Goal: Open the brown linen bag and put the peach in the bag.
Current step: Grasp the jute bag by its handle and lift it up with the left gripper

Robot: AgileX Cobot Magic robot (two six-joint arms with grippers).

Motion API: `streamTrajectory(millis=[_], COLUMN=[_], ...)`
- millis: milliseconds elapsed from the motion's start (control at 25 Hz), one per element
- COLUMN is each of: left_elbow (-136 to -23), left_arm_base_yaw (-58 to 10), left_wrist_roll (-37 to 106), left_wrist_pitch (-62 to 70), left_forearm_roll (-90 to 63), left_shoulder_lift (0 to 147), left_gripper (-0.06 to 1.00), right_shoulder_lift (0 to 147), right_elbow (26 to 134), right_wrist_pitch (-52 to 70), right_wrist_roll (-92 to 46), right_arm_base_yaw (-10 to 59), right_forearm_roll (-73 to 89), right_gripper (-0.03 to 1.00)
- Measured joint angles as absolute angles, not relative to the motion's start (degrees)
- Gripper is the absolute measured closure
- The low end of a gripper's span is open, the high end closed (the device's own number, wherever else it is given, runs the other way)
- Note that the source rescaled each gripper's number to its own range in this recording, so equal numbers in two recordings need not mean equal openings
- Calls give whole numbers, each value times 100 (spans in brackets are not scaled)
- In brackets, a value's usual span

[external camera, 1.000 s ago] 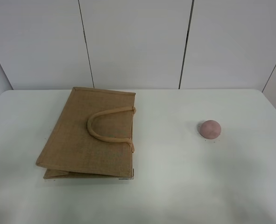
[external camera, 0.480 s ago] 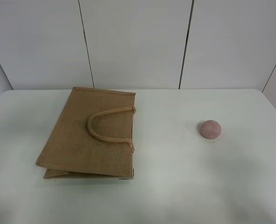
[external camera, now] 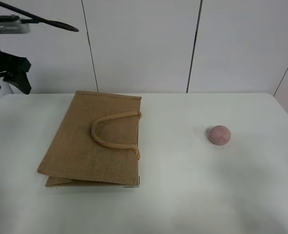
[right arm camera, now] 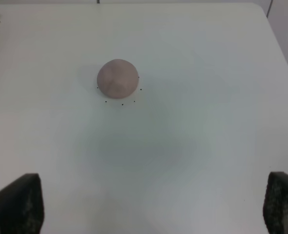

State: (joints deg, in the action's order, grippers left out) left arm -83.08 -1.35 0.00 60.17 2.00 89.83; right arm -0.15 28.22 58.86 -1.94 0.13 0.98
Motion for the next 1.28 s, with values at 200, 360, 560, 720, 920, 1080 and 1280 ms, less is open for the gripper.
streamTrajectory(millis=[200,360,560,720,920,1080,1280], left_elbow=[-9011,-9192,-9423,-9762,-10242,-10438,-10445], left_arm_base_yaw=[-225,-610,-1222,-1548,-1599,-1593,-1593], left_wrist_roll=[-52,-308,-838,-996,-1022,-1022,-1022], left_wrist_pitch=[6042,6054,6054,6023,5976,5948,5826], left_forearm_roll=[121,131,121,94,0,0,0], left_shoulder_lift=[10149,10688,11216,11631,12194,12555,12825], left_gripper=[-5,-5,-5,-5,-5,-5,-5], right_shoulder_lift=[-15,-15,-15,-15,-15,-15,-15], right_elbow=[2822,2822,2822,2822,2822,2822,2822], right_wrist_pitch=[5886,5886,5886,5886,5886,5886,5886], right_wrist_roll=[-194,-194,-194,-194,-194,-194,-194], right_arm_base_yaw=[13,13,13,13,13,13,13], right_forearm_roll=[98,98,98,98,98,98,98], right_gripper=[-3,-3,-3,-3,-3,-3,-3])
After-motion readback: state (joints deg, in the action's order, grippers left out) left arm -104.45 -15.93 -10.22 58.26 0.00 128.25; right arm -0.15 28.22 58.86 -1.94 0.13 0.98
